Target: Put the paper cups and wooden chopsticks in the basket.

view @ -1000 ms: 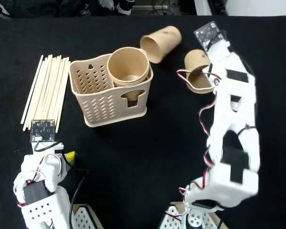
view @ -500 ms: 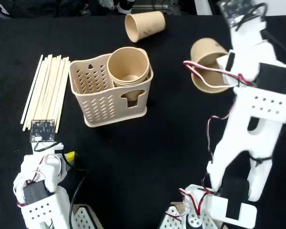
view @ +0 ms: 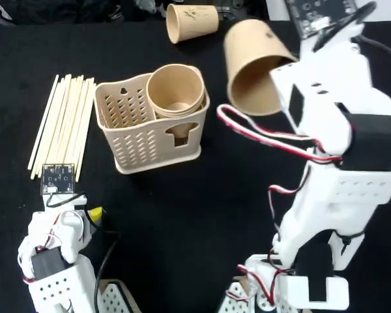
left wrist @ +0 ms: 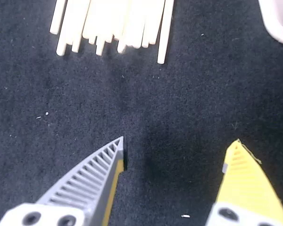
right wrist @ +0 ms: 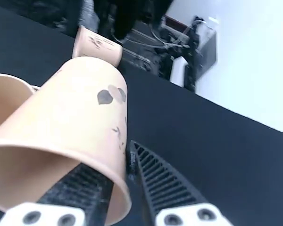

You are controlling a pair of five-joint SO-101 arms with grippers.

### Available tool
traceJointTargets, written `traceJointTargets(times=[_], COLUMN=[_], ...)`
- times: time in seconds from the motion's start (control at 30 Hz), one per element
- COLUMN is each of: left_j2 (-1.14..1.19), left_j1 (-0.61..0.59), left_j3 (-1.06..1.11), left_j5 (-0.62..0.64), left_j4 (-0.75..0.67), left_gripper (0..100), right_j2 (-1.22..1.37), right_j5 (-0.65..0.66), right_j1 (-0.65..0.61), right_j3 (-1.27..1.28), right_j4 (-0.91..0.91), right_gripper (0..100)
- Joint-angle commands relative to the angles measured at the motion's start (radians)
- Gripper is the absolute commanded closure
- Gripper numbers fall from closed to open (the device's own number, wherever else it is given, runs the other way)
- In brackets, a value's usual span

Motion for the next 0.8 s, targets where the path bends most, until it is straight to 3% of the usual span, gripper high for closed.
traceJointTargets(times=[0.0,0.4,0.53,0.77], left_j2=[-0.006,-0.006,-0.006,-0.006], left_j1=[0.005,0.007,0.007,0.007], left_j3=[0.002,0.002,0.002,0.002], left_j5=[-0.006,-0.006,-0.006,-0.006], left_j4=[0.005,0.005,0.005,0.003], left_gripper=[67,67,67,67], right_j2=[-0.031,-0.001,0.045,0.119], right_j5=[-0.011,-0.055,-0.158,-0.169], right_j1=[-0.071,-0.258,-0.264,-0.264], right_j3=[-0.039,-0.036,-0.038,-0.03], right_j4=[0.031,0.003,0.017,0.035], right_gripper=[98.6,98.6,98.6,98.6])
